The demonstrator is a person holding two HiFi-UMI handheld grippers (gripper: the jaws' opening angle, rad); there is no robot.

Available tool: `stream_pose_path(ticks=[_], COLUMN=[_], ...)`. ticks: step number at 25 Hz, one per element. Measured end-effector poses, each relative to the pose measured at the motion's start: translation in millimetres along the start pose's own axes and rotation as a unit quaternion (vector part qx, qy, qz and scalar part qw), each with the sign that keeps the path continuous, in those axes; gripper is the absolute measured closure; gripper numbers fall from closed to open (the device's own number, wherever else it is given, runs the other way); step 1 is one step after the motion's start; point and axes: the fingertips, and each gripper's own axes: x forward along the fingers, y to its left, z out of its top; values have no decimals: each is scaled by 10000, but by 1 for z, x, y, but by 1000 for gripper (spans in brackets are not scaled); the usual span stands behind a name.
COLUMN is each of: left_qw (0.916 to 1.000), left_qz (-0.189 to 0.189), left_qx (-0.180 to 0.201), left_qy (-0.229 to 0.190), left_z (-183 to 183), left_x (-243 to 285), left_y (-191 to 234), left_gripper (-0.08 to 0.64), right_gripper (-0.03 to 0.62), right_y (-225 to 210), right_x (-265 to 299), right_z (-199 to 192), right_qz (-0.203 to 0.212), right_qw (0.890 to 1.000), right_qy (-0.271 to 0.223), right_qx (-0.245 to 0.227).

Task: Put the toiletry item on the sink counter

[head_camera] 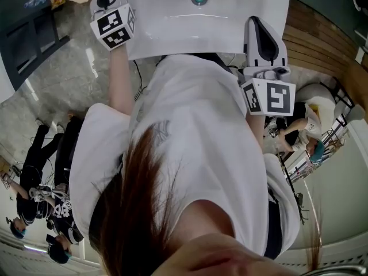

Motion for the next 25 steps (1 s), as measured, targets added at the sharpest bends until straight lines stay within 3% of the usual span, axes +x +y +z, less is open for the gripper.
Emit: stream_pose_path(ticks=[11,15,25], left_qw=[9998,9995,9998], left_qz=[-219,-290,-8], left_qx=[-11,-88,-191], left_qy=[-30,6,-78], left_z=[0,0,3], left_x=[-3,-1,-7], left_y=[-4,-9,5], left_gripper=[505,458,423], right_gripper=[581,581,581], right_y=[-1,-4,-6], right_x=[0,0,-1], right_z=[-1,0,-3], right_qz=[7,-17,10], right_qw=[10000,10000,10000], right_qy=[19,15,3], right_qx=[20,26,41])
